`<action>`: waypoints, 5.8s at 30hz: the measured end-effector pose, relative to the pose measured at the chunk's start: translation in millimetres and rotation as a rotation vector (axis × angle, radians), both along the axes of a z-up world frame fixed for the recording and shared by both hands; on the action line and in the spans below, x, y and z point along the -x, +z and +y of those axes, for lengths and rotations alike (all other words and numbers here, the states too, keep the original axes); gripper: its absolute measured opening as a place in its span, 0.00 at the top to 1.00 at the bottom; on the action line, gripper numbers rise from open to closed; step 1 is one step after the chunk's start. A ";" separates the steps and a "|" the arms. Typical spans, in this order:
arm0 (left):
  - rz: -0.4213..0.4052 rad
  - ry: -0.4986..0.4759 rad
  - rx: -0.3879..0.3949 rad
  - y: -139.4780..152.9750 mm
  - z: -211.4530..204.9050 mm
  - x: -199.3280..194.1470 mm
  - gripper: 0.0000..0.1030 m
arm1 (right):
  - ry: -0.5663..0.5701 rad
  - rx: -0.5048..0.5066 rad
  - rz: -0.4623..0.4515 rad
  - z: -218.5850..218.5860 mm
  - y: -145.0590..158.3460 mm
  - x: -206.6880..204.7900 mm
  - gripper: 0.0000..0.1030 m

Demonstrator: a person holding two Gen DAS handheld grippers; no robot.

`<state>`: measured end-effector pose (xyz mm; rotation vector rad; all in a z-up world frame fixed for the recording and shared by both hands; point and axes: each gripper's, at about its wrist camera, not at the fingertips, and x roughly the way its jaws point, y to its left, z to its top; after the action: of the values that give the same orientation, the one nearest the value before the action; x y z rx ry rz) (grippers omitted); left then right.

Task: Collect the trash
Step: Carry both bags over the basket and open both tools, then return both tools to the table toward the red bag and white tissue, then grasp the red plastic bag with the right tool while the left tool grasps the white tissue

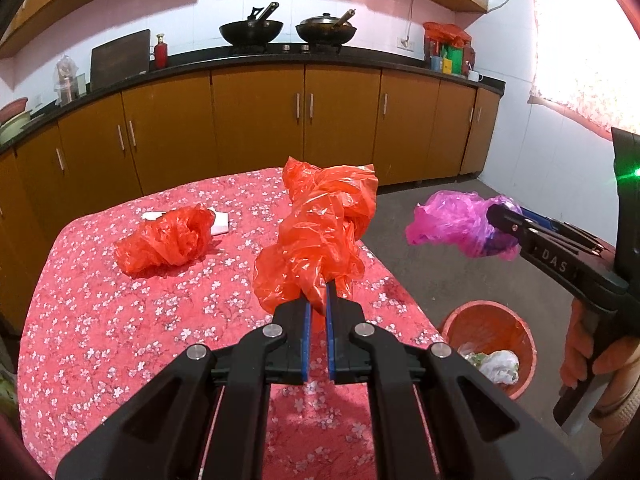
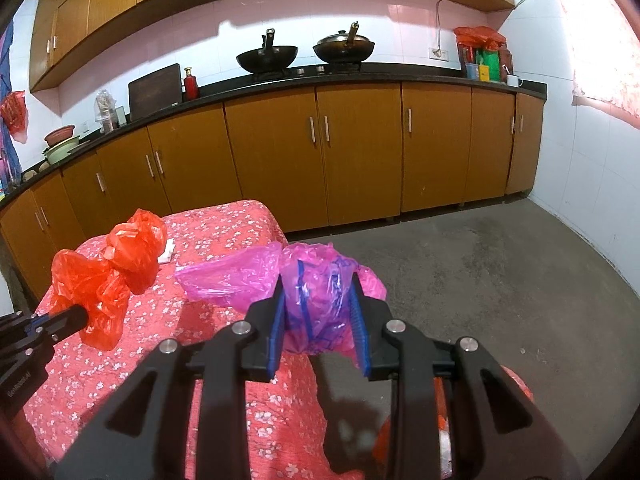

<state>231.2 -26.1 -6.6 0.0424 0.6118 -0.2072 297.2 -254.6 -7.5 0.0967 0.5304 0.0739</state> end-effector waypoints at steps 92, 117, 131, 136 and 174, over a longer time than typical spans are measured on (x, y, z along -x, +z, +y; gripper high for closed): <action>0.120 0.020 0.117 -43.5 -54.3 -11.9 0.53 | -0.153 -0.127 0.160 -126.7 -72.4 -7.4 0.55; 0.054 0.613 0.123 -47.2 261.2 18.1 0.51 | 0.418 -0.032 0.112 269.9 -14.3 -95.6 0.48; 0.068 0.612 0.182 -50.0 279.6 14.9 0.51 | 0.421 0.111 0.202 317.8 -51.6 -119.9 0.96; 0.067 0.587 0.178 -49.1 268.1 -1.0 0.51 | 0.426 0.079 0.180 294.3 -50.5 -104.6 0.97; 0.267 0.255 0.011 -74.1 156.6 -170.9 0.89 | 0.092 -0.128 0.187 154.5 -57.9 -102.6 0.97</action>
<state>402.2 130.5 -80.7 -0.0746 0.8743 0.0329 399.9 -100.2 -65.4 0.2059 0.7173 0.1903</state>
